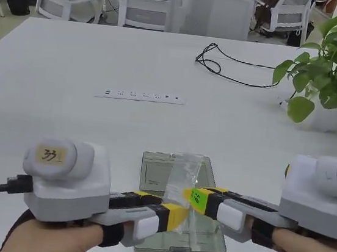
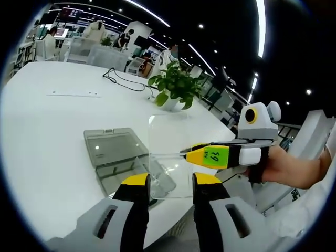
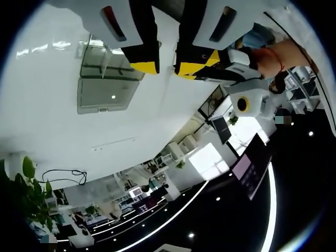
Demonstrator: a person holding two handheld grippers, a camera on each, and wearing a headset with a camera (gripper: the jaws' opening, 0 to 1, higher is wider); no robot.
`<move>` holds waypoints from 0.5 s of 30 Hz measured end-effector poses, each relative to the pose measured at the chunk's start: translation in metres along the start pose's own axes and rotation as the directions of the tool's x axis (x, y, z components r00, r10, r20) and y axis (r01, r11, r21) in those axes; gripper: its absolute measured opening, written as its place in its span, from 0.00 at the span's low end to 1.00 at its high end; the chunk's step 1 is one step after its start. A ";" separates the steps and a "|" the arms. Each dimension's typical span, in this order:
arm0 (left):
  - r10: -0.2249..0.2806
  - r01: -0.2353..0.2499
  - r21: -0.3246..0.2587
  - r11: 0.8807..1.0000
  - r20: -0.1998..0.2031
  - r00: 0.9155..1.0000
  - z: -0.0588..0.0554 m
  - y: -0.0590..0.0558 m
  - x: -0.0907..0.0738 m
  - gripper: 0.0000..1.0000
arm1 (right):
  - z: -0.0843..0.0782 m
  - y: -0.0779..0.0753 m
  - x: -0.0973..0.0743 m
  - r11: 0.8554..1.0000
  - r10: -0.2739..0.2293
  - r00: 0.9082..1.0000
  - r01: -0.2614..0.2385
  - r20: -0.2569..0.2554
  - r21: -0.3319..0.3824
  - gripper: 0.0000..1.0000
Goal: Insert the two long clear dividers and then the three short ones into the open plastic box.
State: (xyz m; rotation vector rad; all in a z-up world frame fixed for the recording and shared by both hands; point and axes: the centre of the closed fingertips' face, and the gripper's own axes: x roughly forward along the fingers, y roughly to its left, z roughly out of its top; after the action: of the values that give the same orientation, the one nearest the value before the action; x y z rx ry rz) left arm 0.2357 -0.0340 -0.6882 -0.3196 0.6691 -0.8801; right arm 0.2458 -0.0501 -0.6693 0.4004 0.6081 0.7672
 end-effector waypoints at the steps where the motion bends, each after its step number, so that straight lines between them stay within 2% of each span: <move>1: -0.001 0.001 -0.002 1.000 0.000 1.000 0.000 0.000 0.000 0.30 | -0.001 -0.001 0.001 1.000 -0.007 1.000 0.007 -0.005 0.002 0.14; 6: 0.007 -0.007 0.008 1.000 -0.005 1.000 0.000 0.001 0.001 0.30 | -0.003 -0.001 0.002 0.999 -0.020 1.000 0.020 -0.003 0.035 0.08; 8: 0.006 -0.005 0.005 1.000 -0.005 1.000 -0.001 0.001 0.001 0.27 | -0.003 -0.005 0.002 0.998 -0.052 0.999 0.052 0.004 0.040 0.07; 9: 0.014 -0.013 0.015 1.000 -0.008 1.000 -0.001 0.003 0.000 0.25 | -0.003 -0.003 0.003 0.998 -0.032 0.999 0.032 0.008 0.059 0.07; 10: 0.008 -0.008 0.025 1.000 -0.004 1.000 -0.001 0.002 0.000 0.25 | -0.003 -0.003 0.002 0.998 -0.035 0.999 0.035 0.005 0.052 0.07; 12: -0.009 0.009 -0.001 1.000 0.002 1.000 0.000 -0.001 0.001 0.27 | -0.002 -0.004 0.002 0.998 -0.045 0.999 0.045 0.009 0.051 0.07; 15: -0.009 0.009 0.027 1.000 -0.007 1.000 -0.002 -0.001 0.001 0.28 | -0.003 -0.005 0.002 0.998 -0.045 0.999 0.045 0.005 0.051 0.07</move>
State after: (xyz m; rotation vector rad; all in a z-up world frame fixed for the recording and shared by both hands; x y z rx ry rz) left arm 0.2344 -0.0357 -0.6893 -0.2956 0.6625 -0.8981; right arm 0.2477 -0.0511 -0.6747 0.4342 0.6294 0.7080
